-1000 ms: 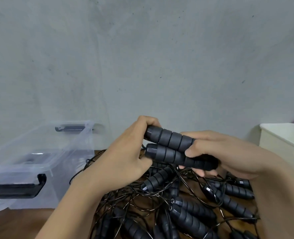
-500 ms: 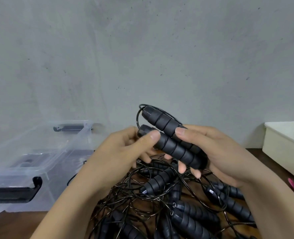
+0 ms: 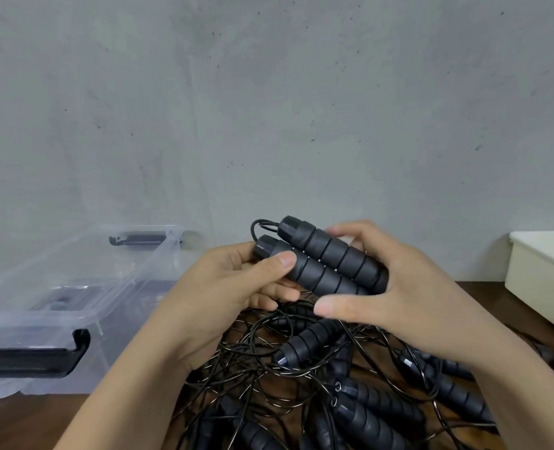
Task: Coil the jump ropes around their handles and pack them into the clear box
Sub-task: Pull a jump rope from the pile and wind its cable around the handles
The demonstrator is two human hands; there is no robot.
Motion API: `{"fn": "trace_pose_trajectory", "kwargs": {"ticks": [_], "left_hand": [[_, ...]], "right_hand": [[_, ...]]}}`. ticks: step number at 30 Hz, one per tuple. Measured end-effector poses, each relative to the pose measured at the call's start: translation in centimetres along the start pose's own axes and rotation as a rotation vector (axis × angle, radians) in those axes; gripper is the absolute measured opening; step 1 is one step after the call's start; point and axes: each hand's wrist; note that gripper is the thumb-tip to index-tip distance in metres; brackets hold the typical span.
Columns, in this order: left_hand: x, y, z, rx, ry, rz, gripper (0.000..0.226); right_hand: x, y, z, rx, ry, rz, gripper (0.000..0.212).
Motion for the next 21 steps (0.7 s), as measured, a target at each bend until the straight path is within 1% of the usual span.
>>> {"fn": "trace_pose_trajectory", "kwargs": {"ticks": [1, 2, 3, 8, 11, 13, 15, 18, 19, 21], "left_hand": [[0.0, 0.1, -0.1, 0.0, -0.006, -0.005, 0.035], [0.0, 0.3, -0.2, -0.004, -0.012, -0.01, 0.034], [0.1, 0.4, -0.3, -0.01, -0.017, -0.014, 0.035], [0.1, 0.5, -0.4, -0.018, -0.042, -0.022, 0.04], [-0.1, 0.4, -0.9, -0.033, -0.055, -0.03, 0.04], [-0.2, 0.2, -1.2, 0.001, -0.076, -0.061, 0.036], [-0.4, -0.3, -1.6, 0.114, -0.181, -0.152, 0.032], [-0.4, -0.4, -1.0, 0.536, -0.487, -0.413, 0.031], [-0.2, -0.2, -0.8, 0.637, -0.517, -0.484, 0.029], [0.2, 0.2, -0.4, 0.696, -0.448, -0.539, 0.03]], "right_hand": [[0.0, -0.1, -0.1, -0.051, -0.047, 0.011, 0.078], [0.0, -0.3, -0.2, -0.087, -0.082, 0.026, 0.083], [0.0, -0.4, -0.2, -0.106, -0.099, 0.044, 0.083], [0.4, -1.0, -0.3, -0.222, -0.131, 0.066, 0.074], [0.7, -1.6, -0.6, -0.374, -0.19, 0.122, 0.06], [0.8, -1.8, -0.6, -0.421, -0.24, 0.184, 0.052], [0.7, -1.8, -0.4, -0.411, -0.245, 0.192, 0.051], [0.3, -1.2, 0.0, -0.346, -0.222, 0.155, 0.046], [0.0, -0.9, 0.1, -0.332, -0.199, 0.142, 0.041], [-0.5, -0.2, 0.2, -0.325, -0.115, 0.122, 0.033]]}}
Point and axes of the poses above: each hand's wrist, its own x-axis towards the middle knuckle, its own z-axis out of the back of the hand, y = z × x, and after that the axes turned 9 degrees about -z, right-handed
